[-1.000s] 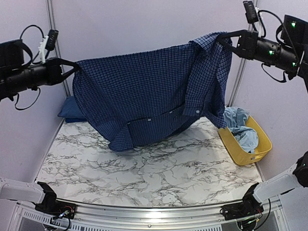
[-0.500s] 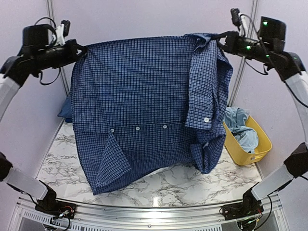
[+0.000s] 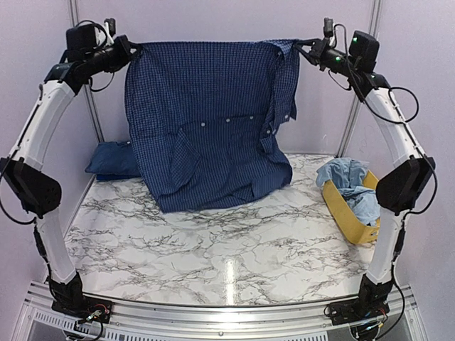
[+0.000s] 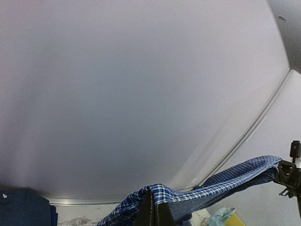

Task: Fold and stack the mixed laundry pile
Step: Flatten out the crumpled T-shirt at the center of the board.

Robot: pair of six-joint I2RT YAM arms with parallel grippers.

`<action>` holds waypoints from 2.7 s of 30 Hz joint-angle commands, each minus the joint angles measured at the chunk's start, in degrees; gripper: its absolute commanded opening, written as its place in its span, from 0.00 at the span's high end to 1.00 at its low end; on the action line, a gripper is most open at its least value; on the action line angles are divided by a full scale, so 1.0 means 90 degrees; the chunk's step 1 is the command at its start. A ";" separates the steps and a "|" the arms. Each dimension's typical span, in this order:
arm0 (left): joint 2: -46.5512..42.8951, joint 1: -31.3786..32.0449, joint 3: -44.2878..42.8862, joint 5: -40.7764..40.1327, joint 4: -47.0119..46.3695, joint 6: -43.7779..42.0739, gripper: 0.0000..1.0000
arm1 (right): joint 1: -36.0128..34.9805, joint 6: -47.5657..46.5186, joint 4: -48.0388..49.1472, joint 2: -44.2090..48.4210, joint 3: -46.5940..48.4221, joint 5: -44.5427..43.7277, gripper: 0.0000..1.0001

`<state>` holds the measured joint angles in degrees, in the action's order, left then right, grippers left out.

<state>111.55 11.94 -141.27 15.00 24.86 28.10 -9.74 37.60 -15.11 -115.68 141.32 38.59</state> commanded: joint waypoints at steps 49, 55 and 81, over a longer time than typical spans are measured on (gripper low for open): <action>-0.1198 0.2071 0.8829 -0.1585 0.1338 -0.0628 0.40 | -0.1490 -0.3158 -0.1758 0.1162 -0.9075 -0.0404 0.38; -0.3243 0.2130 0.9856 -0.1083 0.1559 -0.0259 0.33 | -0.1628 -0.2884 -0.2175 0.2874 -1.0174 0.0059 0.37; -0.3927 0.1544 1.1891 -0.0240 -0.1155 0.2269 0.27 | -0.0605 -0.2420 -0.2353 0.3713 -1.1517 0.0053 0.23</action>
<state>73.58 26.13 -33.56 8.97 21.21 48.12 -15.11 14.15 -36.60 -82.04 38.41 38.26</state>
